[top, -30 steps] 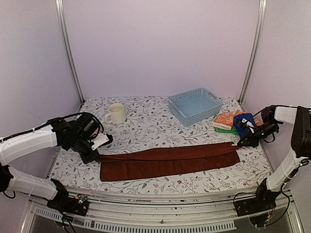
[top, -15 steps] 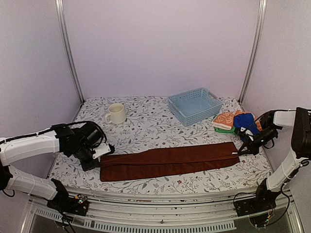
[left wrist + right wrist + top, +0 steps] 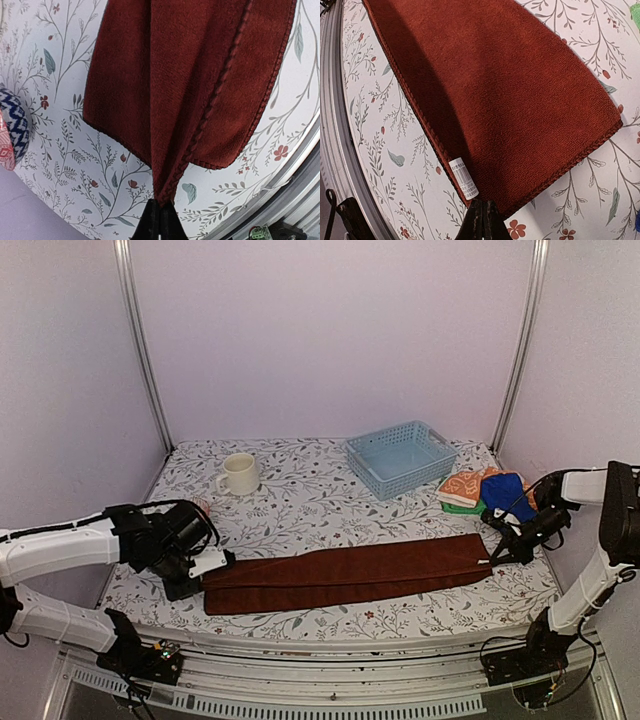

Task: Roll the towels
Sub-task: Fold the towel at the center of the board.

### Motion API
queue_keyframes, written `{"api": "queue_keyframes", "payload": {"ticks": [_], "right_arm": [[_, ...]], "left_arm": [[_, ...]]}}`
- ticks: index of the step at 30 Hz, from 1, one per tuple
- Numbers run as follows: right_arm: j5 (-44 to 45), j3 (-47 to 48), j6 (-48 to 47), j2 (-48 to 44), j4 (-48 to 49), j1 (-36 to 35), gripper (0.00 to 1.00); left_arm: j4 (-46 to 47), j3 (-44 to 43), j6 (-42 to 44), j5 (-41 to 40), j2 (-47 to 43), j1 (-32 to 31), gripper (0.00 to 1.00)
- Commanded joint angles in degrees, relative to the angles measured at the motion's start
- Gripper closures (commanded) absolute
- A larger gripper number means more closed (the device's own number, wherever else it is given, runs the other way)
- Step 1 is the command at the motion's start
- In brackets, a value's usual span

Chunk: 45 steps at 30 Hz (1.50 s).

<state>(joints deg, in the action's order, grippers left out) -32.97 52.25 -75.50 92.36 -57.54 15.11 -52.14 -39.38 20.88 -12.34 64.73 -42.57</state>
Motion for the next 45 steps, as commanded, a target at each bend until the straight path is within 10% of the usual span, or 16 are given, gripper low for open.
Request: {"api": "queue_keyframes", "payload": {"ticks": [1,16,24,31,37,42,45], "right_arm": [[1.7,-0.6,-1.4,0.5,0.2,0.2,0.96],[4.0,-1.9,-4.1,0.0,0.5,0.2,0.9],[6.4,-5.8,-7.7,-9.9,-0.2,0.3,0.72],[-2.6,8.3,-3.4,-7.6,-9.6,0.2,0.68],[-1.8,13.1,16.3,-3.4,0.9,-4.5,0.68],[-0.9,15.1,27.9,2.3,3.3,-9.8,0.67],[0.1,15.2,30.5,4.7,4.0,-11.3,0.69]], "left_arm": [[-2.3,0.2,3.4,1.3,0.0,-2.7,0.99],[-2.6,0.5,4.9,1.0,-0.5,-8.4,0.92],[-6.0,-3.1,4.5,-0.9,-6.6,-9.4,0.63],[6.1,-6.0,3.4,-10.5,-11.6,-9.1,0.6],[22.9,-10.6,-17.2,-26.1,-3.5,-6.7,1.0],[17.7,-23.9,-37.7,-8.1,9.8,2.7,1.0],[15.1,-25.2,-47.9,0.2,16.4,8.0,0.8]]}}
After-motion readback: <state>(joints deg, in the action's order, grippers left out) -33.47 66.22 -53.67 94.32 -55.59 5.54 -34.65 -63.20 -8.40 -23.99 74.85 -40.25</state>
